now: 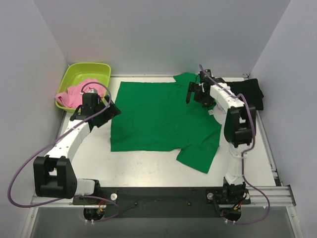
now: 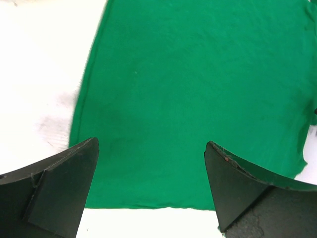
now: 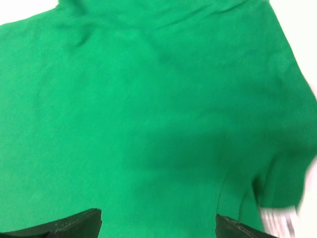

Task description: Fold and stack the t-shirts

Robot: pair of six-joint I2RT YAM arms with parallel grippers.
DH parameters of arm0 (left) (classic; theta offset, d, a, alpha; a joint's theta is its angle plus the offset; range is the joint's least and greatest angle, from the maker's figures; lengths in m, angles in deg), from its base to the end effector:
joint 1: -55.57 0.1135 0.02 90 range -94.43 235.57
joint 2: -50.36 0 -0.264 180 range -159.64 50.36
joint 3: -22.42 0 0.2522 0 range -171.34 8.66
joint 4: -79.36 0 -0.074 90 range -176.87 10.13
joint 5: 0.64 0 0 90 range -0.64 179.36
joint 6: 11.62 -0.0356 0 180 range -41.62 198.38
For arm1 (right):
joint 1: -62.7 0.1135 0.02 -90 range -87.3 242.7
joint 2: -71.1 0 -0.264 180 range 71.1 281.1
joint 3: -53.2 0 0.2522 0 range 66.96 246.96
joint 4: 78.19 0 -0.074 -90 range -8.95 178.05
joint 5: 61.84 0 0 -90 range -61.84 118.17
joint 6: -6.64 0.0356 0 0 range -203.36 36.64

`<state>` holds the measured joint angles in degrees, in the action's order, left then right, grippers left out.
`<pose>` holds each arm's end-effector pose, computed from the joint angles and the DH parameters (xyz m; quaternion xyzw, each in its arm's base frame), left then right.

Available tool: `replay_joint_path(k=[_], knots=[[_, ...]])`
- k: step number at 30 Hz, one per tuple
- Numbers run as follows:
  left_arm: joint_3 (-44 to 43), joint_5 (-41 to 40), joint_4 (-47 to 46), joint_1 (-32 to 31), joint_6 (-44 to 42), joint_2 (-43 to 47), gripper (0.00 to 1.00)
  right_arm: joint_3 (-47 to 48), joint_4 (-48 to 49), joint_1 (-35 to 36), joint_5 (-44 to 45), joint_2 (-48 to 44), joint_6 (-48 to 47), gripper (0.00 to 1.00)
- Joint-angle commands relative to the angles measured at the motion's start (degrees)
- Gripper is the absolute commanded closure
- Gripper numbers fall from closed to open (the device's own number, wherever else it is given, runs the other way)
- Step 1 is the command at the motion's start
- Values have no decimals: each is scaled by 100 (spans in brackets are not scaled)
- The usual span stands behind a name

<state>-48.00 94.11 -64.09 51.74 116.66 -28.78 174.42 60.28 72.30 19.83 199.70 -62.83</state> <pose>0.2957 -0.0228 0.2568 -0.2586 0.8872 -0.1723 0.3410 0.4986 0.0896 0.2051 0.0636 0.9321 0.1566 0.3203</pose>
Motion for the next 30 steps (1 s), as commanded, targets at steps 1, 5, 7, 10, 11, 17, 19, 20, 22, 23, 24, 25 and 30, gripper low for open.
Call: replay_joint_path(k=[1, 5, 7, 10, 11, 17, 19, 20, 22, 23, 24, 25, 30], knots=[[583, -168, -2, -310, -5, 574, 3, -1827, 867, 656, 736, -2544, 47, 0], [1357, -247, -256, -416, 206, 1109, 3, -3122, 1177, 1357, 1693, -3980, 205, 0], [1648, -256, -318, -443, 258, 1285, 2, -3441, 1047, 1596, 2045, -4629, 135, 0], [2097, -352, -301, -469, 390, 1602, 3, -3977, 757, 1921, 2196, -5350, 196, 0], [2194, -439, -249, -469, 434, 1638, 3, -4239, 721, 2053, 2214, -5554, 231, 0], [2476, -651, -108, -513, 636, 1734, 3, -5146, 606, 2546, 2231, -6996, 477, 0], [2581, -738, -64, -530, 707, 1813, 3, -5340, 484, 2756, 2345, -7313, 591, 0], [2616, -774, -38, -539, 768, 1822, 3, -5375, 431, 2818, 2406, -7383, 609, 0], [2617, -818, 50, -539, 777, 1770, 6, -5437, 290, 3029, 2573, -7515, 706, 0], [2617, -844, 85, -539, 803, 1744, 7, -5463, 264, 3091, 2635, -7551, 706, 0], [2651, -862, 94, -557, 812, 1735, 8, -5481, 202, 3178, 2705, -7594, 741, 0], [2660, -897, 103, -557, 830, 1708, 9, -5516, 184, 3283, 2793, -7604, 794, 0], [2757, -950, 16, -566, 848, 1586, 15, -5666, 158, 3486, 2926, -7648, 978, 0]])
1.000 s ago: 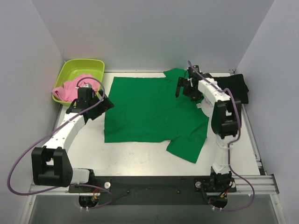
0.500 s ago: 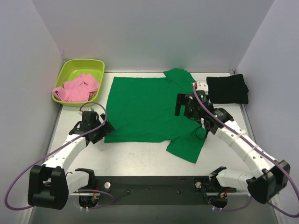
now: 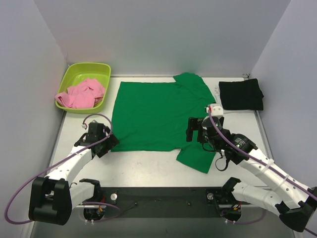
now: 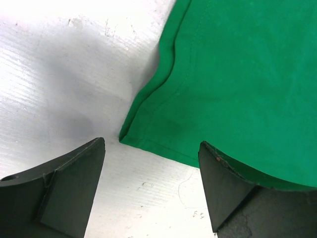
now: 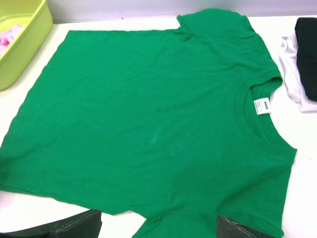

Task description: Fold and stack the t-shirts

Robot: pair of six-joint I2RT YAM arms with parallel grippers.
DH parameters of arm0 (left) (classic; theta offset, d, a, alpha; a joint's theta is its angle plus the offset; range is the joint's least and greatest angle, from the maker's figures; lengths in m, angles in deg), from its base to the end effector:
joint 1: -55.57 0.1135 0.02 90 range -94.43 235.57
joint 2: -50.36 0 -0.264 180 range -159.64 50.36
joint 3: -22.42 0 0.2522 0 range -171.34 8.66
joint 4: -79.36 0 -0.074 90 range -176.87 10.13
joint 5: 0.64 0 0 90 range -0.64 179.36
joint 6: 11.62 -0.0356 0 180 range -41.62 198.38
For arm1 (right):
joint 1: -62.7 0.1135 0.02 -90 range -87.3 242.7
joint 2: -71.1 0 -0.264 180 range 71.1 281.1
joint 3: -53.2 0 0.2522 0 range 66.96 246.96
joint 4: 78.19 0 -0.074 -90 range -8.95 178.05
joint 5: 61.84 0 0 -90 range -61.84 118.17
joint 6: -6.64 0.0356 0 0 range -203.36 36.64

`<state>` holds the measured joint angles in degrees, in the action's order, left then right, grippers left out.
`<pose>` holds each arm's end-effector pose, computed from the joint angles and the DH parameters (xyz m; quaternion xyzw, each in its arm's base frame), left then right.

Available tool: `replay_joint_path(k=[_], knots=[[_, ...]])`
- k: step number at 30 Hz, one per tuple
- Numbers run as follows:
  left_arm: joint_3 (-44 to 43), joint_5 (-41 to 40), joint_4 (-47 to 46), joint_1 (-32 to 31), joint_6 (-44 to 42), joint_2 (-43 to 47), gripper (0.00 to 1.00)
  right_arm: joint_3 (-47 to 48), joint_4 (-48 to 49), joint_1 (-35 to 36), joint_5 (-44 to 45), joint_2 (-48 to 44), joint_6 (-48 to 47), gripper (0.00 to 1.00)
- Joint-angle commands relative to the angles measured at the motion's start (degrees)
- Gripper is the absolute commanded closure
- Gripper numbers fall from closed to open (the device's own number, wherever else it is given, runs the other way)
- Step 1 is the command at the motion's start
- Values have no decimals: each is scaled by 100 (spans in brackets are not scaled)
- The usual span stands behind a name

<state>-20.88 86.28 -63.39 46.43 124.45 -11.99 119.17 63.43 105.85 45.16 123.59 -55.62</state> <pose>0.1945 -0.0293 0.1739 -0.3104 0.9050 -0.1115 0.2687 0.1549 0.1309 0.3362 -0.0330 0.8368 0.2071 0.5058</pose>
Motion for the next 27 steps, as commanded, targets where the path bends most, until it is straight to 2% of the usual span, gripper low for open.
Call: replay_joint_path(k=[1, 3, 12, 19, 26, 27], knots=[[80, -150, -81, -43, 61, -189, 17, -193, -148, 201, 410, -46, 284, 0], [132, -106, -177, -43, 78, -278, 23, -228, -139, 263, 471, -46, 336, 0], [308, -62, -564, -70, 131, -673, 35, -448, -87, 430, 568, -72, 495, 0], [344, -62, -705, -157, 219, -972, 50, -659, -43, 439, 638, -169, 565, 0], [370, -97, -828, -219, 254, -1122, 69, -835, 19, 439, 533, -160, 635, 0], [370, -97, -863, -236, 254, -1130, 80, -861, 28, 439, 533, -169, 644, 0]])
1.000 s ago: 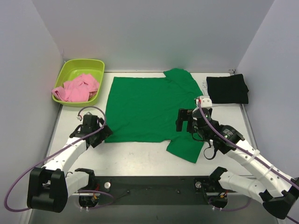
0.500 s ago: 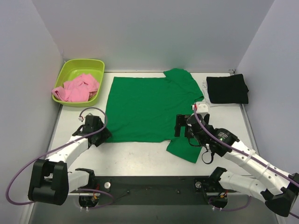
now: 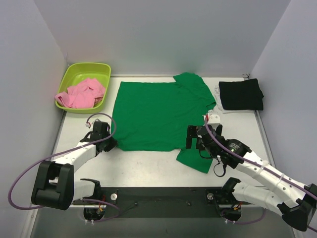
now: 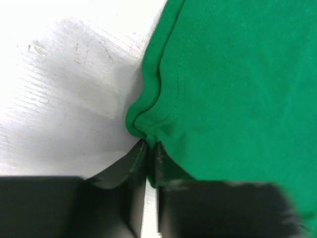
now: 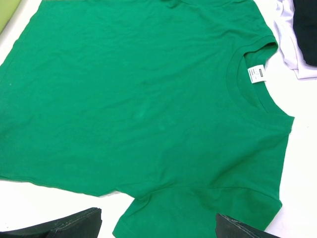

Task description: Fold and stack the t-shirts

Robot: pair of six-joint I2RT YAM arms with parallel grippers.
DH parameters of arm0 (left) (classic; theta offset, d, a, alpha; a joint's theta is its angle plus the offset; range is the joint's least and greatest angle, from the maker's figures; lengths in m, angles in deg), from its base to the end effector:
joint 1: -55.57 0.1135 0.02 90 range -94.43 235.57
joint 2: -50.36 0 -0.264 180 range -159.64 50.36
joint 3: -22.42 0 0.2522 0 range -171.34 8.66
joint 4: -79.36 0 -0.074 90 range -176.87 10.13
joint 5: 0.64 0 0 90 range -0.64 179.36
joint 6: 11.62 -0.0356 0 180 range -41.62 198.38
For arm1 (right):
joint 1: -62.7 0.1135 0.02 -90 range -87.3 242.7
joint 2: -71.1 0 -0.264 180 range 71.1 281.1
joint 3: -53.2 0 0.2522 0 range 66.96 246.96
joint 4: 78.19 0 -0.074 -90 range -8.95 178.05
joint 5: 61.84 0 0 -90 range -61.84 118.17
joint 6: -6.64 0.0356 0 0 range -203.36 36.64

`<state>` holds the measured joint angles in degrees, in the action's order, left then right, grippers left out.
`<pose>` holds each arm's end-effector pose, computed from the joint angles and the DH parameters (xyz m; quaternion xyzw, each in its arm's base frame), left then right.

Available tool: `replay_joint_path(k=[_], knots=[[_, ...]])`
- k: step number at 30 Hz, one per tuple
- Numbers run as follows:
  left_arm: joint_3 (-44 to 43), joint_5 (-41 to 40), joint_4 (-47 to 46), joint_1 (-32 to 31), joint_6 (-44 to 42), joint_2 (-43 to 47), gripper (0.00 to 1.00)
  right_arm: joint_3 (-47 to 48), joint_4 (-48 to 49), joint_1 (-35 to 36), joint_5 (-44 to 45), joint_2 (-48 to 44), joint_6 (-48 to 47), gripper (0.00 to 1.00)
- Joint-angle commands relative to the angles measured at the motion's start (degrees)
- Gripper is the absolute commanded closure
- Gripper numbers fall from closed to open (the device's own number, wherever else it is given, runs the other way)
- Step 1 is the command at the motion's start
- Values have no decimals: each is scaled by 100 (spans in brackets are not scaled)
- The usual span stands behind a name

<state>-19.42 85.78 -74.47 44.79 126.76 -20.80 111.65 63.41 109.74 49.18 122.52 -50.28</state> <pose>0.2133 -0.0383 0.1496 -0.3164 0.9006 -0.1204 0.2726 0.1438 0.1356 0.2949 -0.0155 0.8618 0.1881 0.4708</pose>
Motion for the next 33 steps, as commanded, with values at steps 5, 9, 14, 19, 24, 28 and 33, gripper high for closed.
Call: replay_joint_path(k=[5, 9, 14, 19, 24, 28, 33], knots=[[206, -12, 254, -81, 57, -215, 100, -381, -241, 50, 227, -80, 453, 0], [153, 67, 359, -82, 31, 75, 100, -723, -646, 41, 149, -105, 936, 1], [30, 173, 517, -82, -92, 514, 100, -1497, -875, 59, -247, -736, 1806, 2], [-14, 243, 526, -82, -153, 708, 100, -2068, -1226, 50, -379, -1353, 2299, 6], [39, 357, 368, -82, -153, 621, 100, -2341, -1429, 59, -660, -1635, 2809, 13], [48, 357, 289, -73, -171, 559, 100, -2526, -1491, 59, -844, -1793, 3160, 25], [39, 489, 192, -73, -171, 471, 100, -2719, -1596, 59, -897, -1978, 3468, 30]])
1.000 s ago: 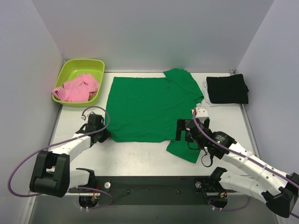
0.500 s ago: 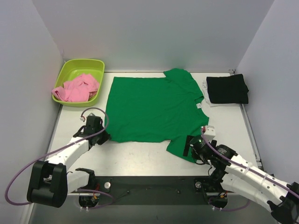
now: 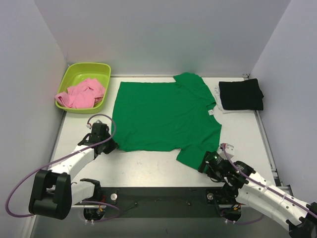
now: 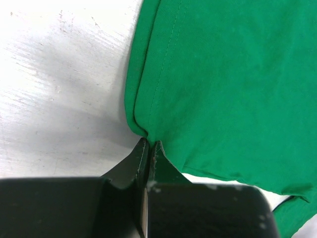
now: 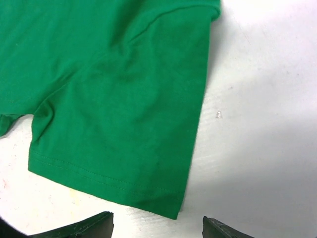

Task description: Fold and stack the t-shirts

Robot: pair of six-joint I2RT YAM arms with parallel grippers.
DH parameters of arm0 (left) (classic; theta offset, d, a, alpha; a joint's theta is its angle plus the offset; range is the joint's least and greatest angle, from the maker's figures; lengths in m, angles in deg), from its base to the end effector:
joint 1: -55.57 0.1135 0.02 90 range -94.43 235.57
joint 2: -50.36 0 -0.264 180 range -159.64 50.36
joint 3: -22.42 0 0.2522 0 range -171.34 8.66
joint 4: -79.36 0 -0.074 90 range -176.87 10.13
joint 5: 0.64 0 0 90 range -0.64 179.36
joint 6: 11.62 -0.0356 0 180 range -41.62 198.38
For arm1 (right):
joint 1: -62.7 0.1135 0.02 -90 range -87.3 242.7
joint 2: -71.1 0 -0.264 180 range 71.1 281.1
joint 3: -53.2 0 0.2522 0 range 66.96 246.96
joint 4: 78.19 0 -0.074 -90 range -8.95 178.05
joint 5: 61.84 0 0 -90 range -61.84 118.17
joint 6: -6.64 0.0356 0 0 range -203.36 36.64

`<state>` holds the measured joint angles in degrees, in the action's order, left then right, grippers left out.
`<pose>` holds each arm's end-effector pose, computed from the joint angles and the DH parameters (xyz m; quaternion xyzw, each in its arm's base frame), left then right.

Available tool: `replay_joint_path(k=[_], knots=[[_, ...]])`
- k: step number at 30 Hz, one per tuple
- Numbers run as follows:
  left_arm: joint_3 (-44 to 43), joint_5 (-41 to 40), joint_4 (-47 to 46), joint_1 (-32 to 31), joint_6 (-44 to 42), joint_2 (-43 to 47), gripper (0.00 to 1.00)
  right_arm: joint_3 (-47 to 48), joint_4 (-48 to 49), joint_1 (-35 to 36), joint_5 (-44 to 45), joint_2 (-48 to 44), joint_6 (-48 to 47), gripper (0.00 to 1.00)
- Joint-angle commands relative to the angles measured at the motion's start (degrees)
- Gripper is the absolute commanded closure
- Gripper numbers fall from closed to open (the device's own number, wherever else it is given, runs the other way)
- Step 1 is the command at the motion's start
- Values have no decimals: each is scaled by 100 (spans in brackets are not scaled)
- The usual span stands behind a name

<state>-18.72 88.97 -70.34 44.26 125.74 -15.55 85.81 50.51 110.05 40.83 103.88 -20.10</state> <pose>0.2001 -0.0398 0.1590 -0.2961 0.9068 -0.1442 0.2632 0.0857 0.0815 0.1706 0.1659 0.9242 0.2103 0.2723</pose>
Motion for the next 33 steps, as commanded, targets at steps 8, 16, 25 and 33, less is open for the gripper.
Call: replay_joint_path(k=[8, 16, 25, 33], knots=[[-22, 214, -247, -12, -86, -71, 100, -479, -236, 46, -115, -192, 898, 41], [-13, 249, -282, -20, -86, -150, 100, -655, -87, 37, -36, -87, 1091, 53], [74, 284, -326, -20, -86, -150, 100, -690, 98, 37, 184, 211, 1249, 63], [118, 337, -326, -20, -95, -98, 100, -664, 63, 37, 236, 212, 1478, 74]])
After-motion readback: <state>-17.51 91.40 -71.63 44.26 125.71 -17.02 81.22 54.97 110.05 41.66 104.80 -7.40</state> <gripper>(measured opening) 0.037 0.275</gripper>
